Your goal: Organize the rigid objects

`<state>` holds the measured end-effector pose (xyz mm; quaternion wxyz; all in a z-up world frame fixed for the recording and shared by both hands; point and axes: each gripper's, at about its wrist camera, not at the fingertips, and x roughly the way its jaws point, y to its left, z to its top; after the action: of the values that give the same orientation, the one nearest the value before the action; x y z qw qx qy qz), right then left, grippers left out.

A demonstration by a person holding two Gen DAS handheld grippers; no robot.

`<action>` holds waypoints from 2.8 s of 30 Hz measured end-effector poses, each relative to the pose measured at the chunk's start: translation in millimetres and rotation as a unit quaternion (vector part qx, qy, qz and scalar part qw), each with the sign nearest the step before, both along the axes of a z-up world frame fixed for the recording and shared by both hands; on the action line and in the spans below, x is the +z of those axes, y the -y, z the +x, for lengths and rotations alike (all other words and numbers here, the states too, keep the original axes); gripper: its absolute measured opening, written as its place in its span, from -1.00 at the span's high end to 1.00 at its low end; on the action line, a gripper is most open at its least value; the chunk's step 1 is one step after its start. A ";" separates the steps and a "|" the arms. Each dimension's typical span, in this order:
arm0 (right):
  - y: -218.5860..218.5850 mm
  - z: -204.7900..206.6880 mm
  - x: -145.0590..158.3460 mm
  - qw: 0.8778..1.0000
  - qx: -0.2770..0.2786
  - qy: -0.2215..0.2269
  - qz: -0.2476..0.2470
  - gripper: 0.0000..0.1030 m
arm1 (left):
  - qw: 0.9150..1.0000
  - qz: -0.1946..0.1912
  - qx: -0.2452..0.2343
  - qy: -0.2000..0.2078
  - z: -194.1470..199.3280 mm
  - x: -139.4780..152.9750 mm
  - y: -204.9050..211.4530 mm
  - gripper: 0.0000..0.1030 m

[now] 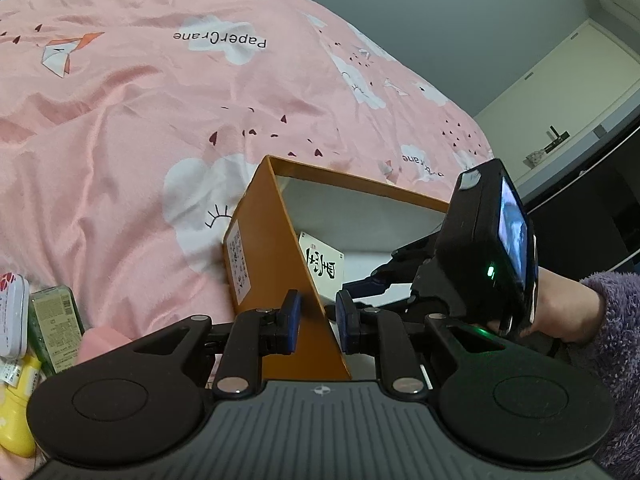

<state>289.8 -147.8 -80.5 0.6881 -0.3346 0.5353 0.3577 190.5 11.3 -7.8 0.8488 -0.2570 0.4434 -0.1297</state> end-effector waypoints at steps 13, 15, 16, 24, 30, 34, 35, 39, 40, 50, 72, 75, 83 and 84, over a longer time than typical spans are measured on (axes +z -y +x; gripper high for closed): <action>14.0 -15.0 11.2 0.997 -0.001 -0.047 0.068 0.60 | 1.000 0.009 -0.003 0.003 -0.2 -0.4 2.6 0.58; 17.9 -14.2 12.3 0.993 -0.013 -0.073 0.087 0.71 | 1.000 0.011 -0.003 0.004 -0.7 0.0 3.7 0.58; 17.7 -14.3 12.7 0.992 -0.019 -0.082 0.092 0.72 | 1.000 0.012 -0.004 0.004 -1.2 0.2 4.0 0.58; -7.9 -8.9 11.2 0.988 -0.039 -0.086 0.122 0.97 | 1.000 0.006 -0.002 0.000 -2.5 -1.5 3.1 0.58; -5.9 -8.1 19.7 0.992 -0.018 -0.066 0.108 0.82 | 1.000 0.003 -0.002 -0.001 -2.4 -2.0 3.3 0.58; 11.2 -14.3 37.2 0.991 -0.034 -0.050 0.116 0.52 | 1.000 0.012 0.001 -0.005 -3.5 -3.9 6.2 0.55; 16.7 -16.0 41.8 0.991 -0.045 -0.042 0.122 0.51 | 1.000 0.021 -0.001 -0.006 -3.9 -3.5 9.2 0.48; 51.2 -33.3 64.2 0.985 -0.107 0.021 0.132 0.25 | 0.998 0.064 -0.011 -0.006 -8.4 -2.9 24.0 0.20; 62.1 -38.4 68.8 0.982 -0.127 0.047 0.129 0.13 | 0.997 0.071 -0.013 -0.003 -10.4 -3.1 26.9 0.19; 208.6 -35.6 80.3 0.917 -0.343 0.204 0.000 -0.53 | 0.992 0.124 -0.016 0.026 -28.4 2.3 43.4 0.42; 212.6 -78.3 79.2 0.902 -0.417 0.061 0.091 0.94 | 0.992 0.114 -0.007 0.052 -60.0 18.1 19.5 0.77; 211.4 -79.8 76.6 0.903 -0.417 0.064 0.084 0.95 | 0.994 0.100 -0.011 0.044 -63.7 12.5 16.2 0.81; 193.9 -95.7 96.7 0.900 -0.400 0.150 0.080 0.76 | 0.996 0.062 -0.005 0.060 -87.9 23.6 -11.5 0.69; 188.5 -101.8 103.2 0.900 -0.392 0.171 0.082 0.67 | 0.996 0.058 -0.004 0.063 -92.8 26.1 -17.3 0.62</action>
<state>188.0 -336.3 22.7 0.8789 -0.0961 0.4656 0.0390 97.7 28.6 18.2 0.8883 -0.1969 0.3964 -0.1228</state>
